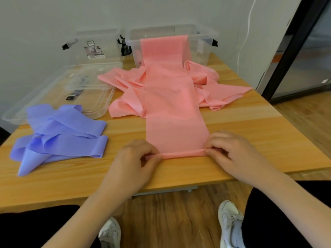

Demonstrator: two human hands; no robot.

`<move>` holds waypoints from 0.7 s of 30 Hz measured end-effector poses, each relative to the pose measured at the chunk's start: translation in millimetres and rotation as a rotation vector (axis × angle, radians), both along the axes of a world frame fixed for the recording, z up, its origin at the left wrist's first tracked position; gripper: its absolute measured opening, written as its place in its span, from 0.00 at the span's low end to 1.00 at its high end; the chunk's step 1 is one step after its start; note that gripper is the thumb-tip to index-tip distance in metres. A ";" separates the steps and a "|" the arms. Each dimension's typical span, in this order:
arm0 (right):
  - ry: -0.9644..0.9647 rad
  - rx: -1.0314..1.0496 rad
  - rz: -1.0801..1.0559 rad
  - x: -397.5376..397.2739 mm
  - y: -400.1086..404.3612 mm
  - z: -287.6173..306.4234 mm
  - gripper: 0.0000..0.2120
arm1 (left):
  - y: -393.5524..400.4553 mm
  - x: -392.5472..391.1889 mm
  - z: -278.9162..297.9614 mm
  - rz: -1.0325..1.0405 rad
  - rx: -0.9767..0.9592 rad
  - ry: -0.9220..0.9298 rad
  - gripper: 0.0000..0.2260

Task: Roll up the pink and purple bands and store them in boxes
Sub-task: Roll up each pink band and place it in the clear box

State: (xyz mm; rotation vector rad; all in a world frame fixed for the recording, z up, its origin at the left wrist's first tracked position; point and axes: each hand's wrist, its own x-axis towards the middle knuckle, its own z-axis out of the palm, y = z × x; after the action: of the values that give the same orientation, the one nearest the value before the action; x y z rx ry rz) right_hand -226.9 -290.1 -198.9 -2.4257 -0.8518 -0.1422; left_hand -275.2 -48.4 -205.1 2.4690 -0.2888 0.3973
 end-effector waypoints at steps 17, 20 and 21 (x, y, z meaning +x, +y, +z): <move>-0.040 -0.049 0.010 9.2 -5.6 2.7 0.04 | 9.0 6.4 2.9 -0.101 0.137 -0.027 0.13; 0.016 0.023 -0.052 7.9 -0.1 0.5 0.04 | 5.3 6.8 2.5 0.013 0.049 0.007 0.03; 0.052 0.033 -0.083 7.6 1.7 0.4 0.05 | 3.7 7.1 2.4 0.037 0.034 0.021 0.02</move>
State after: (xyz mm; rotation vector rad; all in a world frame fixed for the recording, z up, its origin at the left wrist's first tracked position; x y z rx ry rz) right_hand -219.3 -288.4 -198.5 -2.4240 -0.7204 -0.1226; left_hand -268.2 -44.7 -202.8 2.5131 -0.2435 0.3846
